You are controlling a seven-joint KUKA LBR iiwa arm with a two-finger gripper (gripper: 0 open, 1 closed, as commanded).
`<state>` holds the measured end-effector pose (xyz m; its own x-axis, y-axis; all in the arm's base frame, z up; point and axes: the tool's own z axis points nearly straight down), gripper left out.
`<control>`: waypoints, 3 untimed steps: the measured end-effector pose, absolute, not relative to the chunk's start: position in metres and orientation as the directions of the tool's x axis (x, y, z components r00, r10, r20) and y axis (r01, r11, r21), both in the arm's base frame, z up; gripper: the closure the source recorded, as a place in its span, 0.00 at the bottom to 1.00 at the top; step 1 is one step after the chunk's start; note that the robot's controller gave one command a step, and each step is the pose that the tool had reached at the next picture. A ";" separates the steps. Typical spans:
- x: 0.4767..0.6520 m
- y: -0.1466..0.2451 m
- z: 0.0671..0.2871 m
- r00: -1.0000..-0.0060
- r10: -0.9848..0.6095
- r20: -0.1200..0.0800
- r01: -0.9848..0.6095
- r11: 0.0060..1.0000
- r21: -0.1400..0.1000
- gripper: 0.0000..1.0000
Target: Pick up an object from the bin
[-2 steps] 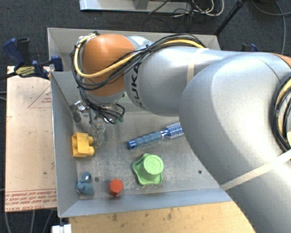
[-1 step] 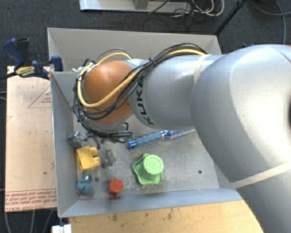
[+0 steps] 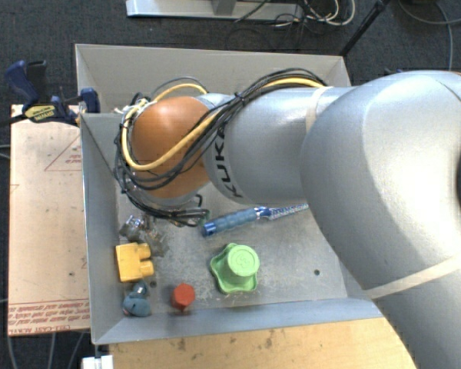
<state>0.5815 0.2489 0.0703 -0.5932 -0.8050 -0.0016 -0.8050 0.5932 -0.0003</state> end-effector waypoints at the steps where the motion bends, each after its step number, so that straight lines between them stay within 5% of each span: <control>1: 0.573 0.247 0.133 -0.631 -0.776 -0.008 -0.776 0.631 -0.002 1.00; 2: 0.558 0.254 0.093 -0.603 -0.798 -0.004 -0.798 0.603 0.001 1.00; 3: 0.533 0.234 0.231 -0.281 -0.960 -0.007 -0.960 0.281 -0.006 1.00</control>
Offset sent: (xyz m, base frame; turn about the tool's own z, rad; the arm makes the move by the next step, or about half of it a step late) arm -0.0093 -0.0037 0.0586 0.0472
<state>0.5333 0.2344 0.2307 -0.2813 -0.9596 -0.0065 -0.9596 0.2813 -0.0056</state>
